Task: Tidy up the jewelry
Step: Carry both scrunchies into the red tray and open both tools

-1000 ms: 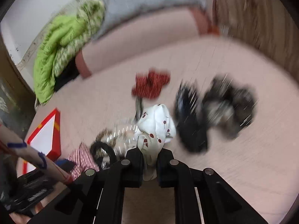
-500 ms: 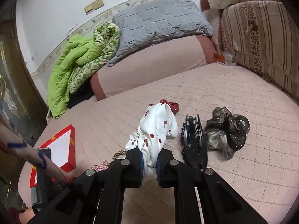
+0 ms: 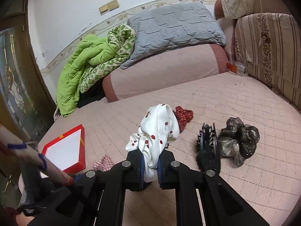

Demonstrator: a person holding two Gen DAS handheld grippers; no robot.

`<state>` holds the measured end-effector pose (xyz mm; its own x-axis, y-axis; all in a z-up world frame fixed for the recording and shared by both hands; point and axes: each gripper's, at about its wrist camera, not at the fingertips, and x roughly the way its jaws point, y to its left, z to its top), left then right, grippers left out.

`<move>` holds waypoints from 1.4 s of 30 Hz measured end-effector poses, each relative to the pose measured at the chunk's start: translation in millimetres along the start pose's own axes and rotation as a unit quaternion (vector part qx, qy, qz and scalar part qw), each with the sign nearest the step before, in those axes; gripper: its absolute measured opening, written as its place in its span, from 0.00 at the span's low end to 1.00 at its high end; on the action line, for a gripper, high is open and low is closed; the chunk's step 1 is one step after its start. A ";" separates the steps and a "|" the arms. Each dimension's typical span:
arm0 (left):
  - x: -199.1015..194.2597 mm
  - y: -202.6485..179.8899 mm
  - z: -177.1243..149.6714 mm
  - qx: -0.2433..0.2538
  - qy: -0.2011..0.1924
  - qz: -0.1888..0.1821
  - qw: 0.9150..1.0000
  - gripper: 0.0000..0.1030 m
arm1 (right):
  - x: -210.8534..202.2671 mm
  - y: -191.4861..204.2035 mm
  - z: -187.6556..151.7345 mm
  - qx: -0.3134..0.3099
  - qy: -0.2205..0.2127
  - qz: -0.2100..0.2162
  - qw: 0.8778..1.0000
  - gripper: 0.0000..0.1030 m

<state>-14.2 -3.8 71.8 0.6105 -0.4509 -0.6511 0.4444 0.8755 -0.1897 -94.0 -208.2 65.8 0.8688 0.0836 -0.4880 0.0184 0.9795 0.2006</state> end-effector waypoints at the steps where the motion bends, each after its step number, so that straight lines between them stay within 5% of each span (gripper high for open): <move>1: -6.2 3.4 2.6 -0.003 -0.005 0.000 1.000 0.06 | 0.9 3.0 0.5 -0.001 0.001 0.006 1.000 0.11; 7: -54.3 46.0 14.4 -0.023 -0.044 0.043 0.998 0.06 | 10.0 33.8 -3.5 -0.030 0.013 0.042 0.999 0.11; 13: -82.8 116.6 18.0 -0.065 -0.058 0.098 0.991 0.06 | 26.6 97.0 -5.4 -0.062 0.037 0.122 0.990 0.11; 23: -91.9 230.8 17.6 -0.147 -0.063 0.186 0.969 0.06 | 114.0 204.9 2.2 -0.079 0.102 0.192 0.973 0.11; 34: -66.2 303.9 27.1 -0.211 -0.031 0.222 0.951 0.06 | 227.4 295.4 -6.8 -0.110 0.179 0.196 0.958 0.11; 42: -53.2 328.2 22.1 -0.277 -0.007 0.191 0.942 0.06 | 289.9 315.5 -10.4 -0.106 0.211 0.191 0.953 0.12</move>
<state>113.7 303.7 60.4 0.6660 -0.0839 -0.7412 -0.2178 0.9285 -0.3008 158.5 127.0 -21.3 0.5148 0.4634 -0.7213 -0.3989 0.8742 0.2769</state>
